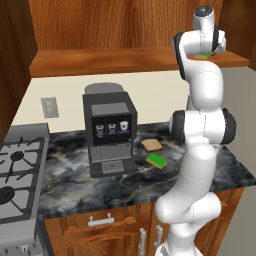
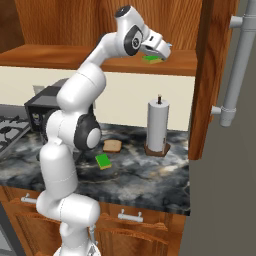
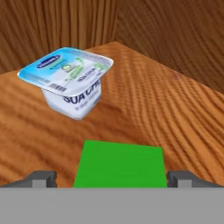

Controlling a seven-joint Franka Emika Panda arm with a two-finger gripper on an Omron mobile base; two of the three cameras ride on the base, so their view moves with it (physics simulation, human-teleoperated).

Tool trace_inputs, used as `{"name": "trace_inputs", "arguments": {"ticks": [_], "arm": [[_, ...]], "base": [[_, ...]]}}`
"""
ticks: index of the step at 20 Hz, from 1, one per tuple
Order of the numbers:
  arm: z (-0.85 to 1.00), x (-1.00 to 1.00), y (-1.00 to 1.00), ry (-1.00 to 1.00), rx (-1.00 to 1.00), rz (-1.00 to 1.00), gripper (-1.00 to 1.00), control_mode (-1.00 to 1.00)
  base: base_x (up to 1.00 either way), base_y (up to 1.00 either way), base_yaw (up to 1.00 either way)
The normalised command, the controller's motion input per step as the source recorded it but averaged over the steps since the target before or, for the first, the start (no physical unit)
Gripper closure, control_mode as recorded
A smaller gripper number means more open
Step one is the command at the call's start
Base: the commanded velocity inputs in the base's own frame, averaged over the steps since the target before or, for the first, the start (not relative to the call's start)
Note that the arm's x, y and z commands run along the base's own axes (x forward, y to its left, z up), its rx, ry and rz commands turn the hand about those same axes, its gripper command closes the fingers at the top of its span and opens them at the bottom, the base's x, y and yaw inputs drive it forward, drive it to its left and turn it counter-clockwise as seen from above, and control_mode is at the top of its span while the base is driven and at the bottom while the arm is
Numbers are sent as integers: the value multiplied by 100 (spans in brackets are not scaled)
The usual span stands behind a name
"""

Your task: Pick the sponge and sponge from the cabinet and place them on the counter.

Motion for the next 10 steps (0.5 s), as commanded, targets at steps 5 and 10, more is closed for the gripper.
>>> {"name": "trace_inputs", "arguments": {"ticks": [5, 10], "arm": [[-10, 1, -8, 0, 0, -2, -100, -100], [-17, 0, -2, 0, 0, -1, -100, -100]], "base": [[0, 0, 0], [0, 0, 0]]}}
